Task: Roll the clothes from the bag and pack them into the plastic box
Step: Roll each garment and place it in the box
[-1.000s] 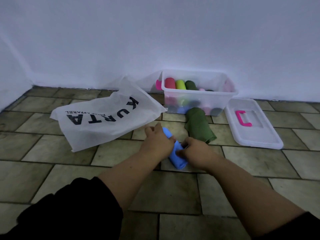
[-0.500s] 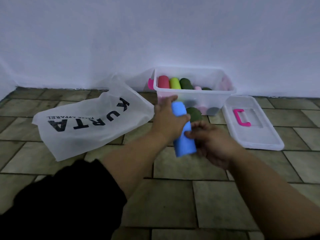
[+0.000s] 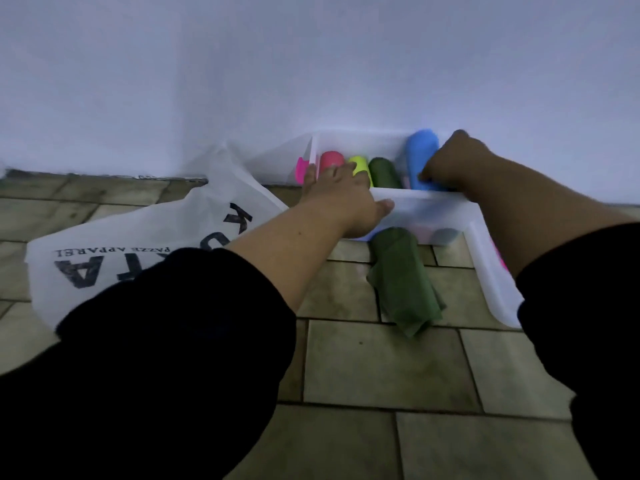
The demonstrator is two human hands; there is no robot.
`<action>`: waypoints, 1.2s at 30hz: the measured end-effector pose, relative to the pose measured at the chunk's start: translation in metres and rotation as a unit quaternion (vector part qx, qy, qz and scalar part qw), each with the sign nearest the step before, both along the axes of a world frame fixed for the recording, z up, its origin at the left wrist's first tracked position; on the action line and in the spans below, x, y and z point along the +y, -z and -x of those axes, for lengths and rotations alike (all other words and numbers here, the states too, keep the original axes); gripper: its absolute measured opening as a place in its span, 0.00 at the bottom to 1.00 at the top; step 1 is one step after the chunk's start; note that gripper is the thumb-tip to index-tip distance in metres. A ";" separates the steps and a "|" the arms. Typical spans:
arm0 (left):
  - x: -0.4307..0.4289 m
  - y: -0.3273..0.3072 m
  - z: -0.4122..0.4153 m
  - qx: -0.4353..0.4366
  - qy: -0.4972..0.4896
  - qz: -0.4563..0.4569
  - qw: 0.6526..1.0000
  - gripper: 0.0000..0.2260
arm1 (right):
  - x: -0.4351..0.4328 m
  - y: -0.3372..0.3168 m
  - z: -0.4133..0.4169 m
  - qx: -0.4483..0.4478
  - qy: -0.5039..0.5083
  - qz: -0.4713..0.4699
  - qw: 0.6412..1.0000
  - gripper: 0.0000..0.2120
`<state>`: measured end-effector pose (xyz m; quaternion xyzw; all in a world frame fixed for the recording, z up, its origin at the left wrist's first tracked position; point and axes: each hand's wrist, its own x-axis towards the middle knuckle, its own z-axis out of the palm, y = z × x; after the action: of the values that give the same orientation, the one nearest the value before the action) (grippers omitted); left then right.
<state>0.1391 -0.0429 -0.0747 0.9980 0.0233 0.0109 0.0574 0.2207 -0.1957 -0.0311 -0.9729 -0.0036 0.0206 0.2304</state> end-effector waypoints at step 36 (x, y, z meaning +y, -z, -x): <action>0.026 0.083 0.198 0.036 -0.014 0.128 0.991 0.39 | -0.012 0.085 0.193 0.105 -0.288 0.057 0.950 0.32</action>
<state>-0.0587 -0.0169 -0.1579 0.9818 0.0403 -0.0275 0.1837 0.0276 -0.2077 -0.1158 -0.9342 -0.2586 0.1885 0.1576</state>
